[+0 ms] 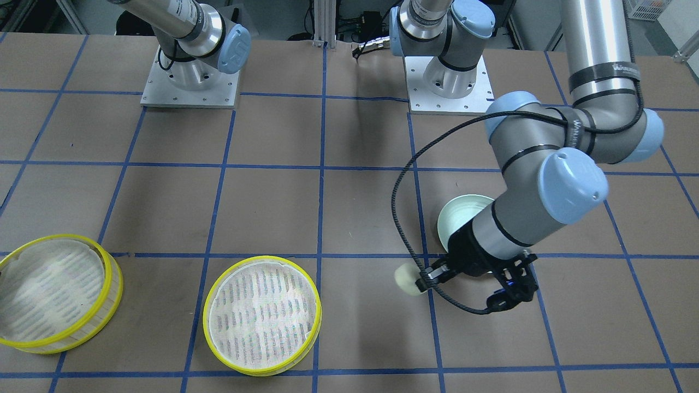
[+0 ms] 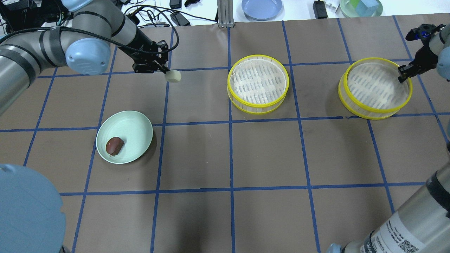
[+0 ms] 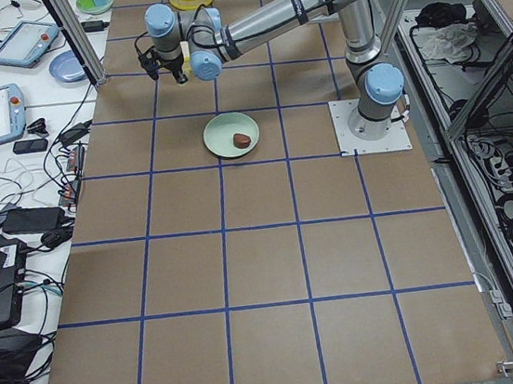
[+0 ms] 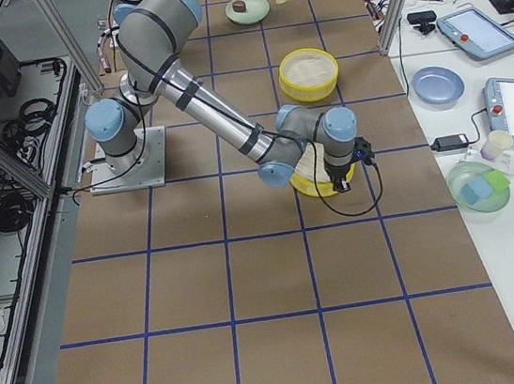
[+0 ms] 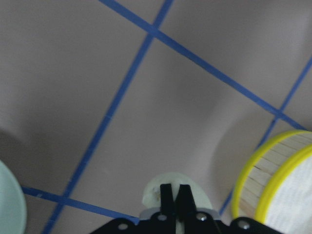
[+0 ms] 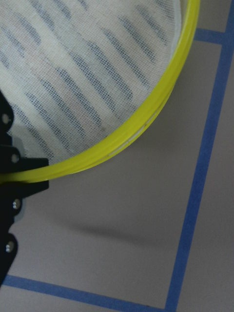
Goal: Stack buns with steamer
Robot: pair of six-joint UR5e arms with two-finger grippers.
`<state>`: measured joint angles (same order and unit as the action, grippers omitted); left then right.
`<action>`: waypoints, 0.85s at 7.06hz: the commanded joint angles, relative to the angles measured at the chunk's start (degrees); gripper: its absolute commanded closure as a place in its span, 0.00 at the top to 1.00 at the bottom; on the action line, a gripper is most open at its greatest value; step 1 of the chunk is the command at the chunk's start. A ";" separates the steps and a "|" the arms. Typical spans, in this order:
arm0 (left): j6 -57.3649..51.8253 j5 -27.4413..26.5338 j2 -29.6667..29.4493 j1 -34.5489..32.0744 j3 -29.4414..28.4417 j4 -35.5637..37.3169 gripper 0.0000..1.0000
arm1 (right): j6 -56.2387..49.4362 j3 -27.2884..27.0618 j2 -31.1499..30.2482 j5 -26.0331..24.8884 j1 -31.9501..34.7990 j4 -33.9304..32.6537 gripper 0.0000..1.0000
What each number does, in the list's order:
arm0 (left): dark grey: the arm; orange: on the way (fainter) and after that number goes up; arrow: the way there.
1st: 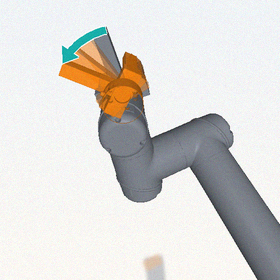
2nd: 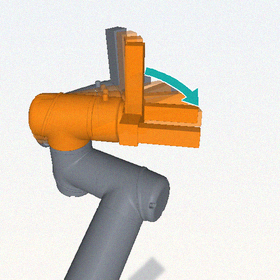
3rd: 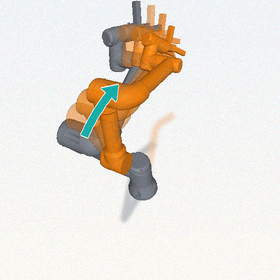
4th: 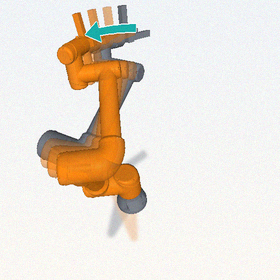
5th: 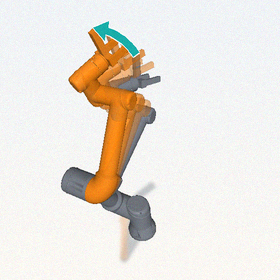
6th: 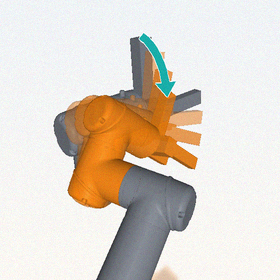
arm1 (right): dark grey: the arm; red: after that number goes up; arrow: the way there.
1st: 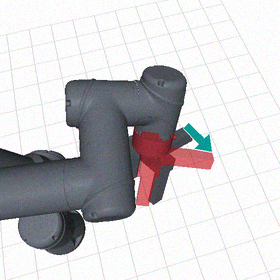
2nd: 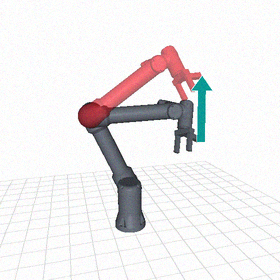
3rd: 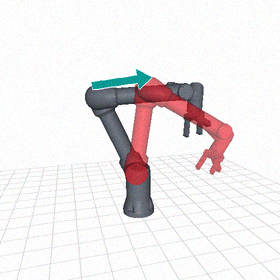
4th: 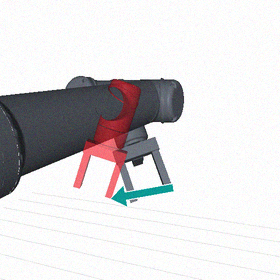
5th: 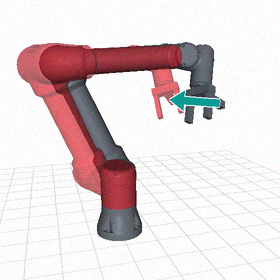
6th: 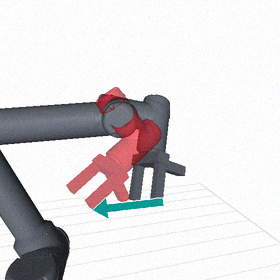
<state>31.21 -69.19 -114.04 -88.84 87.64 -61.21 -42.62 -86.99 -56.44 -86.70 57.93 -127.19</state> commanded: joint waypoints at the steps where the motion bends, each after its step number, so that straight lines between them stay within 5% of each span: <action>1: 10.78 5.97 -2.23 -6.76 -0.11 9.59 0.00 | 1.57 -0.54 -2.26 -0.05 0.51 -0.08 0.00; 4: 13.69 8.26 -9.24 -9.85 0.33 20.85 0.00 | 3.76 -0.64 -3.58 -0.14 3.31 0.80 0.00; 6: 17.83 9.34 -11.72 -11.26 -0.19 21.13 0.00 | 3.77 -0.64 -3.86 -1.01 5.86 0.28 0.00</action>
<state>47.20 -60.49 -124.28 -99.27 87.72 -40.62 -38.99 -87.62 -60.08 -87.28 62.28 -126.69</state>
